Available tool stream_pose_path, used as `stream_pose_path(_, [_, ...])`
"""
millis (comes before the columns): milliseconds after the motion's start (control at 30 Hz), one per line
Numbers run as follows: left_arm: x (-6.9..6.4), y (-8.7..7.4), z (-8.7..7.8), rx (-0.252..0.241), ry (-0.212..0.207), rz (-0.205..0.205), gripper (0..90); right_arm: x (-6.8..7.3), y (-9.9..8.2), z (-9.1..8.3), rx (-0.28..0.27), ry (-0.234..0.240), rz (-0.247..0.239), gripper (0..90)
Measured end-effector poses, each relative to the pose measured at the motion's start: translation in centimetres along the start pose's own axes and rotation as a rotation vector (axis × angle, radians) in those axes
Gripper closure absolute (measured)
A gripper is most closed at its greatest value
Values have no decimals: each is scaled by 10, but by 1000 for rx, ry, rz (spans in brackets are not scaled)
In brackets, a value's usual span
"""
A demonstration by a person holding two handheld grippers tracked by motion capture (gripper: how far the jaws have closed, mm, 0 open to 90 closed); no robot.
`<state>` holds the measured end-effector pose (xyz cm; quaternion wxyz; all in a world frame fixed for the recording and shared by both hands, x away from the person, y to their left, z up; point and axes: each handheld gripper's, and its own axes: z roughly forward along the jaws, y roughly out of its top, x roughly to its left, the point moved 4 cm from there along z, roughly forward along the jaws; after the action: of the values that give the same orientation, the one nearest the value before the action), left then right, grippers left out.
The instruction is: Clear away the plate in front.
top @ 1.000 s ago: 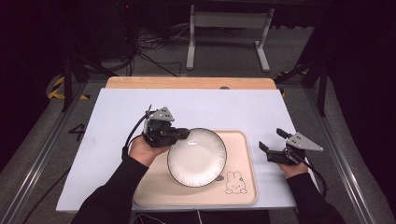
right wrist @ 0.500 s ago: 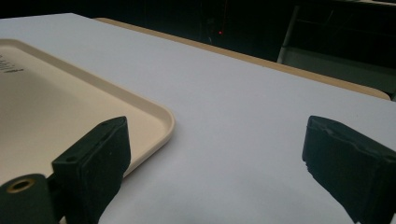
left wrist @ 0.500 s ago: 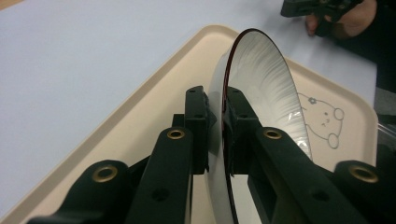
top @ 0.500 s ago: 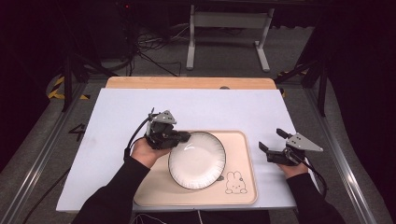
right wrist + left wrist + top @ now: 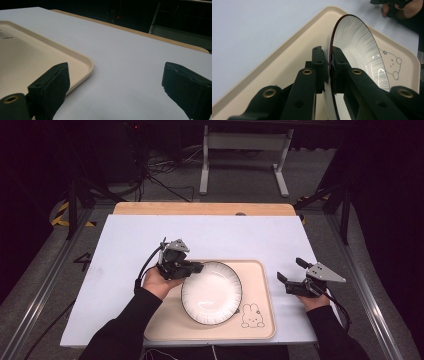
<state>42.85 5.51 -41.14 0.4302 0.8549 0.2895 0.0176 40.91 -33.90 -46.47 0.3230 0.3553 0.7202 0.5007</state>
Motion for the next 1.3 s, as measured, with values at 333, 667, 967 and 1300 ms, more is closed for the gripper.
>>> stream_pose_path(333, [10,-5,8,34,16,-18,839,0,0,0,0,0,1,83])
stream_pose_path(667, [19,-10,12,48,5,-52,838,0,0,0,1,4,-1,83])
stream_pose_path(967, [26,-16,17,64,3,-89,832,0,0,0,0,6,1,83])
stream_pose_path(1300, [33,-23,24,84,1,-116,817,0,0,0,-1,9,6,83])
